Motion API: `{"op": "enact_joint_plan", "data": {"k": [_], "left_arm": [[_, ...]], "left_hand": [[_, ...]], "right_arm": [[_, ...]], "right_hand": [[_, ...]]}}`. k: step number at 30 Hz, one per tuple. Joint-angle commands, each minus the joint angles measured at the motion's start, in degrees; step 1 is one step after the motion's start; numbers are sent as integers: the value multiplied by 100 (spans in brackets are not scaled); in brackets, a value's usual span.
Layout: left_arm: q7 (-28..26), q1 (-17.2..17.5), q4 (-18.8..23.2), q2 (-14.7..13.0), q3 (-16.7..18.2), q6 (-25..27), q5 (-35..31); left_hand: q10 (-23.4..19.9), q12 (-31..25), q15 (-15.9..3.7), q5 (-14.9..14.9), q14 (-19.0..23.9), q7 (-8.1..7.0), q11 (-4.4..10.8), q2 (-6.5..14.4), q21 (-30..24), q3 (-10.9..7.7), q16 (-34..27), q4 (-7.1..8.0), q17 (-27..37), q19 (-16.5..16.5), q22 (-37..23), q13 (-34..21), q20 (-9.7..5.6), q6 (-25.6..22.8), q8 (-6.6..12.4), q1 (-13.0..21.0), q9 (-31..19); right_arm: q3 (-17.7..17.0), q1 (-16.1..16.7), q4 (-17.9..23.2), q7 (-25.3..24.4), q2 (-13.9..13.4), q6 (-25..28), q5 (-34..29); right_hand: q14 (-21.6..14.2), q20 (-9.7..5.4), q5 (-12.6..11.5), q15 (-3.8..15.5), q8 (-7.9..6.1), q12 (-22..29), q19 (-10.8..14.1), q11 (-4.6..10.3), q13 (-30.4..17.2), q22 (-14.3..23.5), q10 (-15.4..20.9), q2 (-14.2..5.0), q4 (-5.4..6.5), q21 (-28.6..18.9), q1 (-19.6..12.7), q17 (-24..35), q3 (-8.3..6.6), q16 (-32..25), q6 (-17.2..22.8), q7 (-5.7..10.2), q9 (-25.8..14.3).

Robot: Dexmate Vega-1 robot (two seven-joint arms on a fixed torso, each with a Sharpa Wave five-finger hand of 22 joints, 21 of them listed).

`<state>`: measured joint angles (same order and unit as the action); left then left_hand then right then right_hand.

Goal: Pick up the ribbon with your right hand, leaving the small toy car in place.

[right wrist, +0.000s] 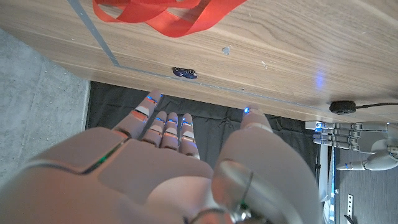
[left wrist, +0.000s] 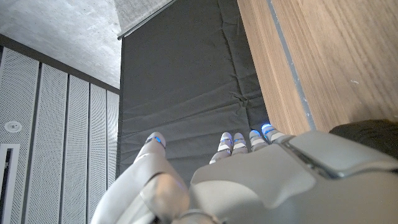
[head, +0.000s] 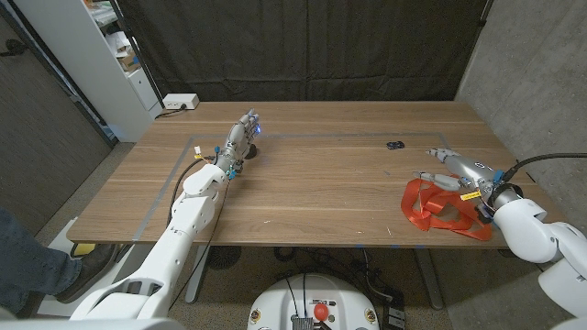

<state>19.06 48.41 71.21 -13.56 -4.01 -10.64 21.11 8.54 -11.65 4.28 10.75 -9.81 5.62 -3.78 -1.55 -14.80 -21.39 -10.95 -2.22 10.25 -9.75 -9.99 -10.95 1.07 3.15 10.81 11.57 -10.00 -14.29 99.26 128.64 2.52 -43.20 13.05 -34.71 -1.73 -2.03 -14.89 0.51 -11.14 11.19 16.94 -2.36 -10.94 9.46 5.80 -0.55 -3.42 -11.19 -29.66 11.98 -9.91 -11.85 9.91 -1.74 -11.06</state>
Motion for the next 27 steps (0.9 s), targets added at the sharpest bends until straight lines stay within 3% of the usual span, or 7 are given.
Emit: {"op": "enact_joint_plan", "data": {"k": [1,27], "left_arm": [[49,-124,-175,36,-1,-36,-38],[103,-260,-357,101,-15,-40,-123]], "left_hand": [[-24,-42,12,-1,-110,9,31,57,6,-25,-2,-34,21,-606,-23,-6,-44,-47,24,15,-26],[-9,-33,7,-6,-115,14,31,86,73,-23,4,-70,20,-620,-25,-6,20,-58,15,21,-27]], "right_arm": [[64,130,94,-33,101,174,-197],[148,248,160,151,24,406,-437]], "right_hand": [[-15,45,-39,-20,-2,-10,17,-15,-12,23,-28,-10,-23,8,8,20,2,3,-39,2,-11],[-10,200,-75,-117,15,-17,-5,-18,-16,18,-82,36,-86,33,-36,7,11,12,-133,32,-14]]}}
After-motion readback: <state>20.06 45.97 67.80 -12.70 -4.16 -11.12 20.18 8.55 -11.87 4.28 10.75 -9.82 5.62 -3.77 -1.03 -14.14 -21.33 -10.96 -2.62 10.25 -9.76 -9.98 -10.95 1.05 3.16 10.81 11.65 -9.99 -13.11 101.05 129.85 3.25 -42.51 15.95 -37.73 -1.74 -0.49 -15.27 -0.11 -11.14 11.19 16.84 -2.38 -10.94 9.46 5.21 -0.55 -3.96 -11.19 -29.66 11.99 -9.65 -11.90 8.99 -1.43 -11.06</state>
